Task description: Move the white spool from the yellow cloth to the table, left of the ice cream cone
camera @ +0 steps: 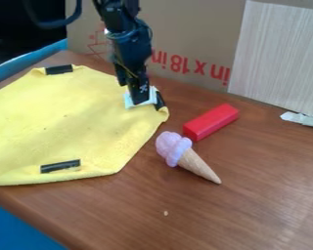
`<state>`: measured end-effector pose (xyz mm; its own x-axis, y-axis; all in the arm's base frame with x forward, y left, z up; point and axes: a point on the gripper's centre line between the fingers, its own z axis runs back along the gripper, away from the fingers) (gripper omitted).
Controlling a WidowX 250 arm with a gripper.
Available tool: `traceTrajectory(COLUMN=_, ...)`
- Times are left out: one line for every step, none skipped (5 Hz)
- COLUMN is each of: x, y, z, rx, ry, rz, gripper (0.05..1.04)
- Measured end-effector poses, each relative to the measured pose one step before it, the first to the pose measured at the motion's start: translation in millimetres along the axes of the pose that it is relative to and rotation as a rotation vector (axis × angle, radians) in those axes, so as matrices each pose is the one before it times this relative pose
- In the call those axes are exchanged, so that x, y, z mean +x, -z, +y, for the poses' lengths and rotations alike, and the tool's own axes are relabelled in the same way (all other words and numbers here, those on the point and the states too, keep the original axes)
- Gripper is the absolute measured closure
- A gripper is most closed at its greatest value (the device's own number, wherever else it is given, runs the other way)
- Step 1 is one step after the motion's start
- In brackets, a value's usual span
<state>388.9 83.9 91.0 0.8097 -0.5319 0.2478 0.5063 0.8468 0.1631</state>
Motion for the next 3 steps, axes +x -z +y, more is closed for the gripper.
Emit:
traceTrajectory(x=-4.94, y=7.71, z=1.76, rx=0.0132, ry=-0.0041, rz=0.0392, gripper=0.140)
traceTrajectory(x=-6.57, y=4.39, z=5.27, rx=0.0378, ry=-0.0696, rz=0.0409, gripper=0.419)
traceTrajectory(x=-0.36, y=4.21, z=2.15, rx=0.0202, ry=-0.0067, rz=0.0117, gripper=0.575)
